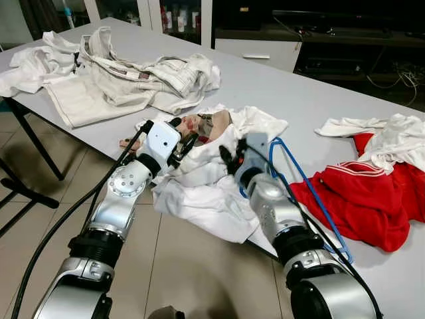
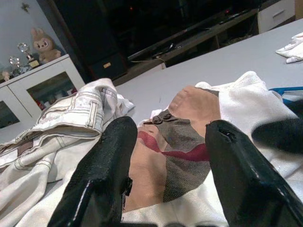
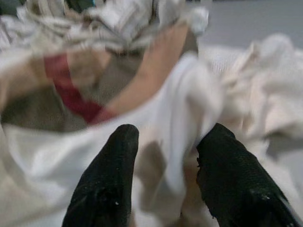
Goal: Hang hanger
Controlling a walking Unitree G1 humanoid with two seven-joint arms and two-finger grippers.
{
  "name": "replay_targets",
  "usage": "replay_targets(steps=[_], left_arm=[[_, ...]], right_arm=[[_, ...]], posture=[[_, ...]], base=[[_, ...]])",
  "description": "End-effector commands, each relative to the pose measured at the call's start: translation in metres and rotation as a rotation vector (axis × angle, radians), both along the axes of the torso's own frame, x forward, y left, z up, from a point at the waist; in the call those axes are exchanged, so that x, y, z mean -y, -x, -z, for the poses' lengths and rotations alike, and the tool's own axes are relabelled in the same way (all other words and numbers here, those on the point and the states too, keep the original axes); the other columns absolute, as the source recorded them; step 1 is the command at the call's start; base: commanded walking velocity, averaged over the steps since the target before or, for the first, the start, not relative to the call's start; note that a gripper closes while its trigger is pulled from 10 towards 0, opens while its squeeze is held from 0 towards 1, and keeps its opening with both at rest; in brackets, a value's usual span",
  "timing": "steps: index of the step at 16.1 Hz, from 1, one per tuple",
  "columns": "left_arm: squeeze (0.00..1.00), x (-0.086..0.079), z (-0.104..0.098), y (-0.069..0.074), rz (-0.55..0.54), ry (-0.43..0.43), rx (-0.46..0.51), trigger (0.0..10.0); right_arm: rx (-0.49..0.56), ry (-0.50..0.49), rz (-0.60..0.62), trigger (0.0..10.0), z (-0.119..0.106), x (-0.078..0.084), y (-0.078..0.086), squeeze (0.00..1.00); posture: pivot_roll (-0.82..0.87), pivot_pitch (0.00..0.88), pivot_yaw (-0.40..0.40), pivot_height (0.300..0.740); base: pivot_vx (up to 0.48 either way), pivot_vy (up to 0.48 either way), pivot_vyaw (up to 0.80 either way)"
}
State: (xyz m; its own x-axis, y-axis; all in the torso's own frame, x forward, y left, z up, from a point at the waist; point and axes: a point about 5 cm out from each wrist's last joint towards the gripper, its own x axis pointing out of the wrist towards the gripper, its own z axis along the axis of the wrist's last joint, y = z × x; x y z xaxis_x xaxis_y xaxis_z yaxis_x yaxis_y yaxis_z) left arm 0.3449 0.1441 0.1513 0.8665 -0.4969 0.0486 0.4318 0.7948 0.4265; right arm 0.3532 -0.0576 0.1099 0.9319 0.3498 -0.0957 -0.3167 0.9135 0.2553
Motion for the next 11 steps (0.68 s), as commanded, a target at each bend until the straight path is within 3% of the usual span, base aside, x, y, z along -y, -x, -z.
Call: replay_targets(steps=[1,5,6,7,9,11], left_arm=[[0.0,0.005,-0.009,-0.002,0.016,-0.009,0.028,10.0],[0.0,0.005,-0.009,-0.003,0.015,-0.007,0.027,10.0],[0.0,0.006,-0.008,-0.003,0.015,0.0,0.025,10.0],[0.0,0.006,-0.008,-0.003,0.015,0.0,0.025,10.0],[0.0,0.006,-0.008,-0.003,0.014,0.007,0.023,10.0],[0.0,0.008,-0.008,-0.005,0.021,0.016,0.019,10.0]], right_arm=[[0.041,-0.053,0.006,0.0,-0.008,0.003,0.0,0.0],[0.078,-0.115,-0.009,0.0,-0.013,0.007,0.004,0.0],[0.104,-0.169,-0.012,0.0,-0.012,0.016,0.016,0.0],[0.104,-0.169,-0.012,0.0,-0.012,0.016,0.016,0.0],[0.118,-0.189,0.004,0.0,-0.01,0.026,0.026,0.0],[0.145,-0.193,0.036,0.0,-0.01,0.049,0.047,0.0]], posture=[[0.08,0.0,-0.014,0.723],[0.07,0.0,-0.014,0.723],[0.06,0.0,-0.011,0.723],[0.06,0.0,-0.011,0.723],[0.06,0.0,-0.009,0.723],[0.04,0.0,0.0,0.723]], base=[[0.0,0.0,0.0],[0.0,0.0,0.0],[0.0,0.0,0.0],[0.0,0.0,0.0],[0.0,0.0,0.0],[0.0,0.0,0.0]])
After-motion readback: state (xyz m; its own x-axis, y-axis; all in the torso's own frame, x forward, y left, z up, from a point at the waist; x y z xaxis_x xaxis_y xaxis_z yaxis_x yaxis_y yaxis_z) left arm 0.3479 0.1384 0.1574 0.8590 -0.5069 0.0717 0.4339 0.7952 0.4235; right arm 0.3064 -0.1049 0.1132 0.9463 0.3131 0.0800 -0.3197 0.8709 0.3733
